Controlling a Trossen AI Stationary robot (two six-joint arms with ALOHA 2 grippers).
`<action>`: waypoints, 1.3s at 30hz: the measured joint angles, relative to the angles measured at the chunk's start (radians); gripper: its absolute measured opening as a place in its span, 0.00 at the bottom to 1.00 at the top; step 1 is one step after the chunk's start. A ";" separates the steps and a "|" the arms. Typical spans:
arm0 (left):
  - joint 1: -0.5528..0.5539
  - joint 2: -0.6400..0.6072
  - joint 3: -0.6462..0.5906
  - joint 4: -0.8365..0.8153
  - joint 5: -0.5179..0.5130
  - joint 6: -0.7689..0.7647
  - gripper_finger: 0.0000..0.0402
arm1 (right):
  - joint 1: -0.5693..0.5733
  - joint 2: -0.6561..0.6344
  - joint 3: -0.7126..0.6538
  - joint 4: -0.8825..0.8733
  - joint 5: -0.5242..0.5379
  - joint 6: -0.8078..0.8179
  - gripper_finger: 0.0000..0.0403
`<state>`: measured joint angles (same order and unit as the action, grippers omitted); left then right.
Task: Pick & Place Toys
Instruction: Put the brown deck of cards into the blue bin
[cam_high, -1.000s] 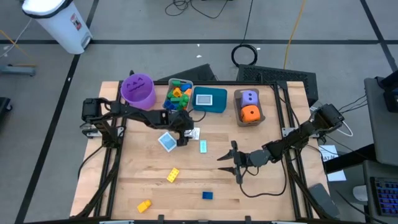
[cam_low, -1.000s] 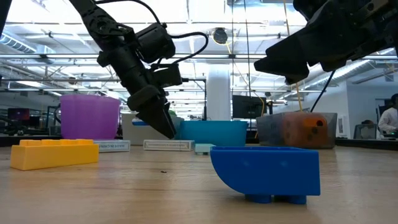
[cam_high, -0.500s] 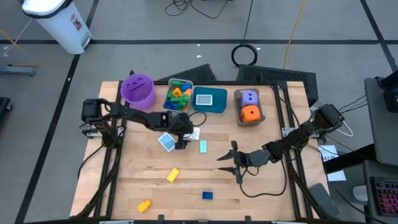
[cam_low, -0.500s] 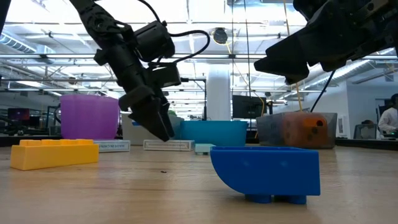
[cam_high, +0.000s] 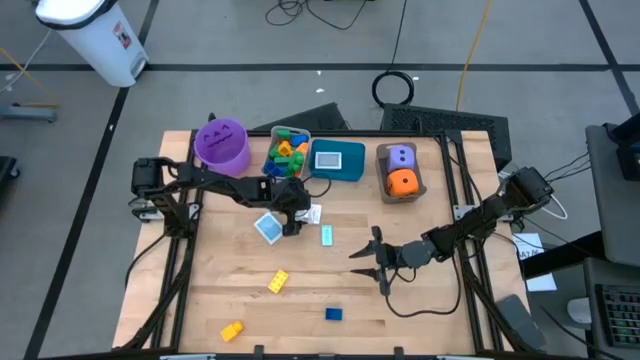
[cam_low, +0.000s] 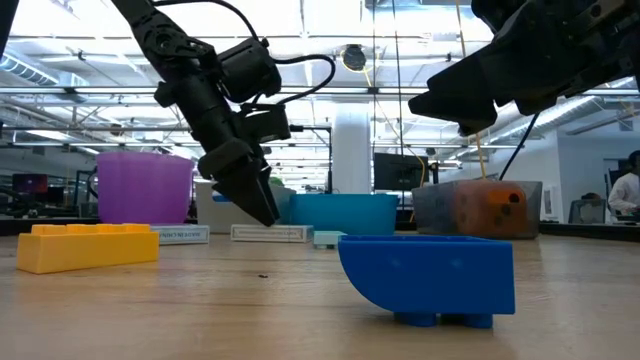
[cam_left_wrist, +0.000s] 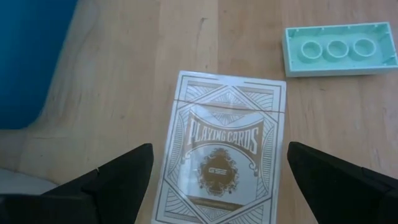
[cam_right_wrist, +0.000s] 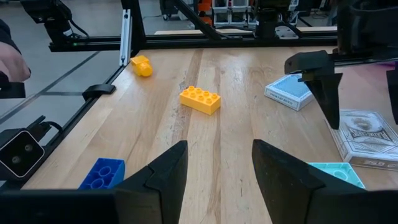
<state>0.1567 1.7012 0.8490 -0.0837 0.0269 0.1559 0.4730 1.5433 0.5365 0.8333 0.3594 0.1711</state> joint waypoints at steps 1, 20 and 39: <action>-0.001 0.000 0.000 -0.001 0.000 0.000 0.94 | 0.000 0.000 0.000 0.000 0.000 0.000 0.42; 0.001 0.093 0.003 0.078 0.037 0.023 0.94 | 0.000 0.000 -0.001 0.002 -0.002 0.000 0.42; -0.018 0.043 -0.002 0.095 0.028 0.025 0.77 | 0.000 0.000 -0.001 0.001 0.001 -0.018 0.42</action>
<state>0.1391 1.7441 0.8471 0.0110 0.0554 0.1805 0.4732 1.5433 0.5358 0.8341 0.3603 0.1533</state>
